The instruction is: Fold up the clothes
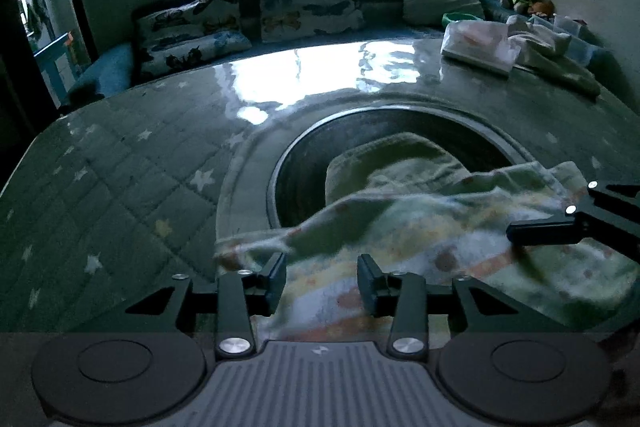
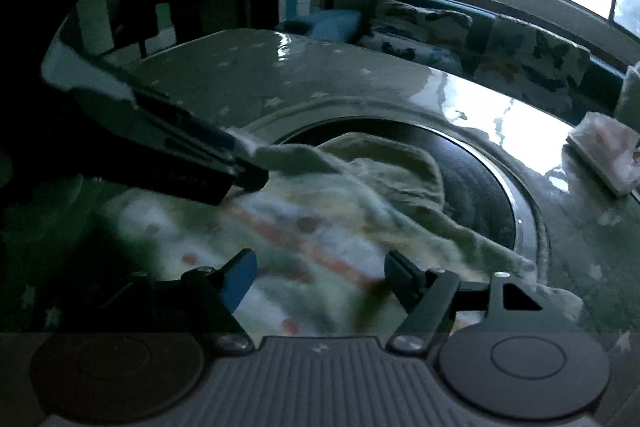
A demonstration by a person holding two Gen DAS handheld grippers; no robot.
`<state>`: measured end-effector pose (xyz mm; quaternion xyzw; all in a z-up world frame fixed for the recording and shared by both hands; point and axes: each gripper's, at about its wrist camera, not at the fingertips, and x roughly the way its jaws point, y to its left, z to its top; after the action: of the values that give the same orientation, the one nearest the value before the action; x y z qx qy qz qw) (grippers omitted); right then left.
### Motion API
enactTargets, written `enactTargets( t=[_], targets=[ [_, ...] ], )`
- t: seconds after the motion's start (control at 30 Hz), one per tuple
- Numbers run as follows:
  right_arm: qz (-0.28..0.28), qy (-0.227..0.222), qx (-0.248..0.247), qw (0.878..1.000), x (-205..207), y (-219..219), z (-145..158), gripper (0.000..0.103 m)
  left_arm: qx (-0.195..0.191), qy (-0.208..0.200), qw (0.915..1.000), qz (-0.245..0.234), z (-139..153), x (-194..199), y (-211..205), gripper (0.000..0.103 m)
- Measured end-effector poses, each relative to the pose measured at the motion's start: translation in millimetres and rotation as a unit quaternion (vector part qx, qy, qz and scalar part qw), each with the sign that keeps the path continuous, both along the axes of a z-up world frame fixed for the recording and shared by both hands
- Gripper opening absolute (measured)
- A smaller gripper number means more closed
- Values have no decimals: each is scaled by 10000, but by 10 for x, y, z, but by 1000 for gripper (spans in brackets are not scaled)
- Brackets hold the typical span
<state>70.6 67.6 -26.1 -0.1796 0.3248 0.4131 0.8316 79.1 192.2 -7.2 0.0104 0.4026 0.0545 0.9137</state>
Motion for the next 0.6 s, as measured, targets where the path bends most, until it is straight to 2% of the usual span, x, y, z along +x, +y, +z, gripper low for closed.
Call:
enactTargets(
  t=[0.43, 0.5, 0.53, 0.6],
  targets=[
    [80, -27, 6, 10000, -230, -26, 6, 82, -180, 31, 9991, 371, 7, -333, 105, 62],
    [71, -39, 21, 10000, -247, -37, 18, 85, -213, 15, 9988, 444, 18, -377, 133, 66],
    [74, -45, 32, 10000, -255, -41, 24, 90, -230, -1, 9986, 486, 23, -402, 149, 69],
    [97, -68, 46, 9999, -276, -43, 35, 91, -274, -42, 9981, 549, 32, -456, 187, 72]
  ],
)
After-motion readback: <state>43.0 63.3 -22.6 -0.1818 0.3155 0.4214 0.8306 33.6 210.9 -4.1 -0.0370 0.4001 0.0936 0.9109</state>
